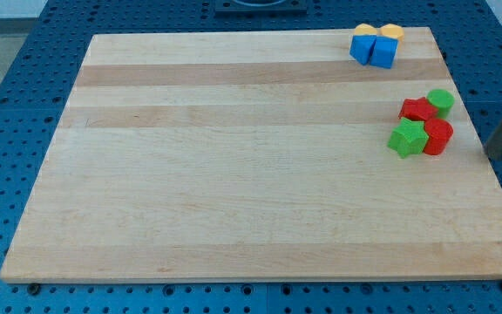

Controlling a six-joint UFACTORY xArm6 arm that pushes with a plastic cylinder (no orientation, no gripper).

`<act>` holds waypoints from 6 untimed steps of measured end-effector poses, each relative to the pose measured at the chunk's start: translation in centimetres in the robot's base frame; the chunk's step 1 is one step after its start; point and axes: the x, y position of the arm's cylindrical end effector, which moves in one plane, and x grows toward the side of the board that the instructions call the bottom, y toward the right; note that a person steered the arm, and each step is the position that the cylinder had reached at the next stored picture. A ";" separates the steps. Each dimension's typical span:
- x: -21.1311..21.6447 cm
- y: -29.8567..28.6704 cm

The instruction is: Move the red star left side of the board

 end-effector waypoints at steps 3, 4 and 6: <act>-4.6 -4.6; -5.3 -6.7; -7.7 -9.4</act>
